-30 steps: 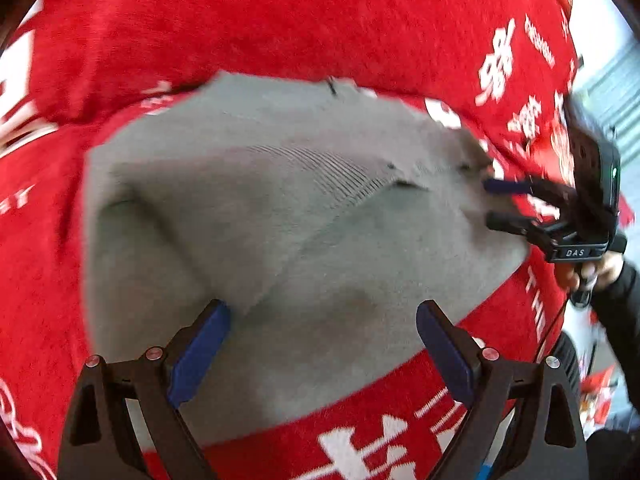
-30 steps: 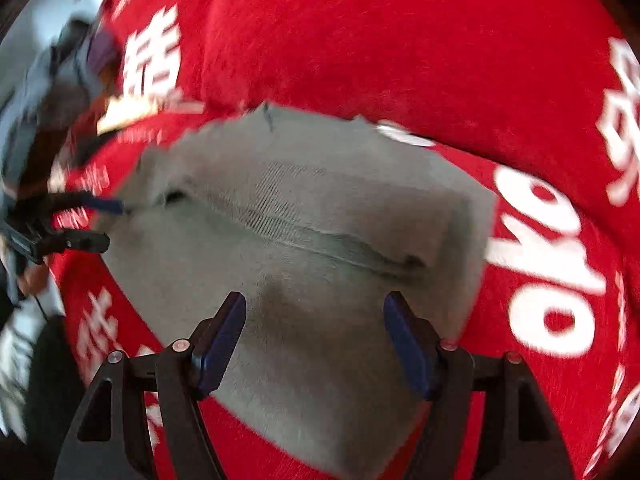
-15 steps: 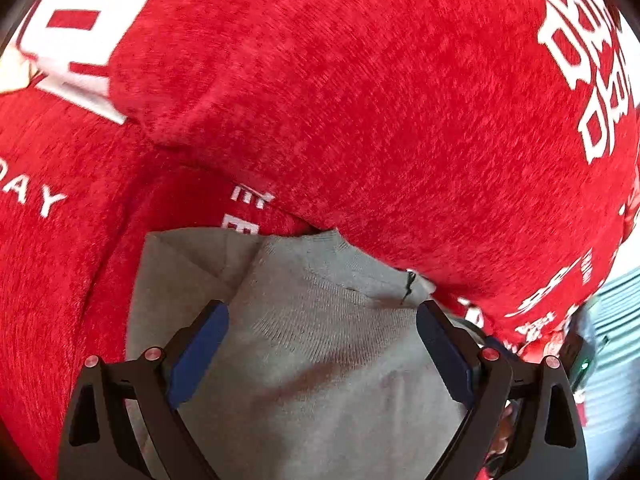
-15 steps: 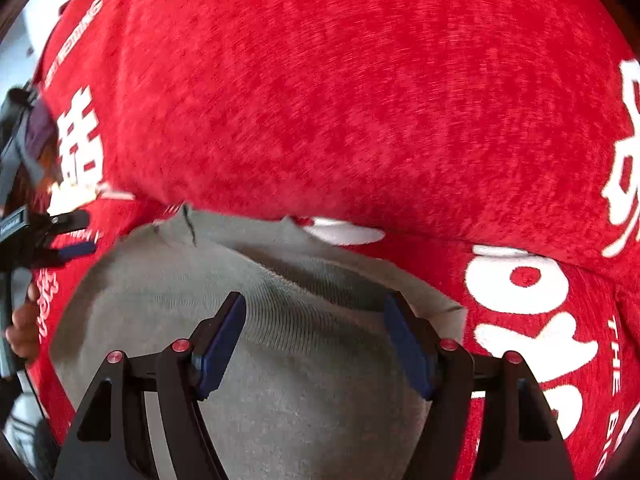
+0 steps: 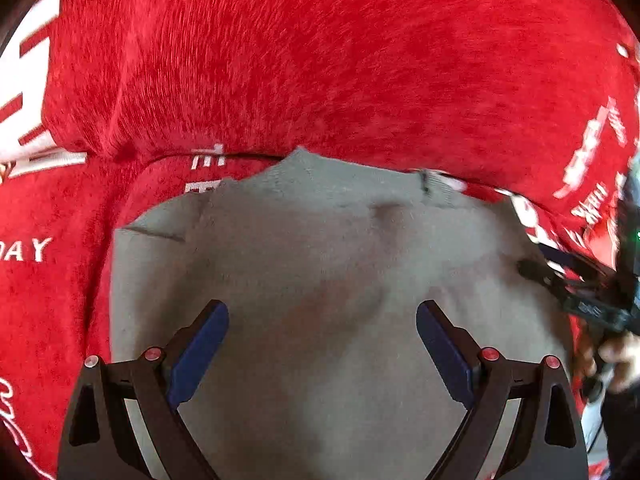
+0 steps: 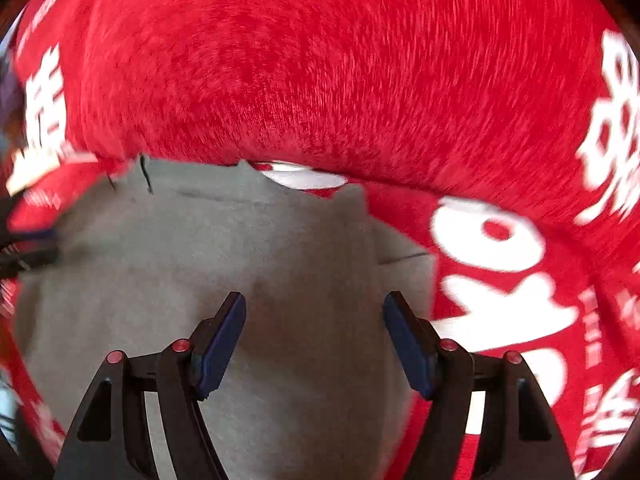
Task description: Fold small clothes
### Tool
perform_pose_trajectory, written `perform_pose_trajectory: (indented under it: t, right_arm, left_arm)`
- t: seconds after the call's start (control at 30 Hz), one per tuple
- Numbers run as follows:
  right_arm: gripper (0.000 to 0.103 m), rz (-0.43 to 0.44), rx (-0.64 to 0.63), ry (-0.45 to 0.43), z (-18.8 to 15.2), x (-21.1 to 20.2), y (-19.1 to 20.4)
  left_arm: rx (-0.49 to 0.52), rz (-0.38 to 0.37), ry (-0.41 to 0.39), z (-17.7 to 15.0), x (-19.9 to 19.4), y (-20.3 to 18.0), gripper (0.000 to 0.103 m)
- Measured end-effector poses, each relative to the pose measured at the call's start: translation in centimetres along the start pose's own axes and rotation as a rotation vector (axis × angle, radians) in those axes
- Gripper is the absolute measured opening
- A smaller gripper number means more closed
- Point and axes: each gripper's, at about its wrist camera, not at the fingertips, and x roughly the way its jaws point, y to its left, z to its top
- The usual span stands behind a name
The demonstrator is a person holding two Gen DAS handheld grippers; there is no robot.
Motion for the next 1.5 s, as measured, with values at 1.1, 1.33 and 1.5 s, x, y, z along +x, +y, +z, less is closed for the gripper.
perform_pose_trajectory:
  t: [1.1,1.33,1.5]
  right_arm:
    - [0.081,-0.180,0.157,0.047,-5.0,-3.5,-2.2]
    - [0.081,-0.093,-0.023,-0.026,-7.7,-7.6,8.0]
    - [0.081,-0.153,-0.222,0.009,-12.0,-7.0,12.9]
  left_arm:
    - [-0.223,0.265,-0.038,-7.1,-5.5,7.0,0.103]
    - [0.010,0.249,-0.065,-11.4,-6.0,-3.6,0.103]
    - [0.049,0.286,-0.021,-13.5,-4.5,-4.7,0.103]
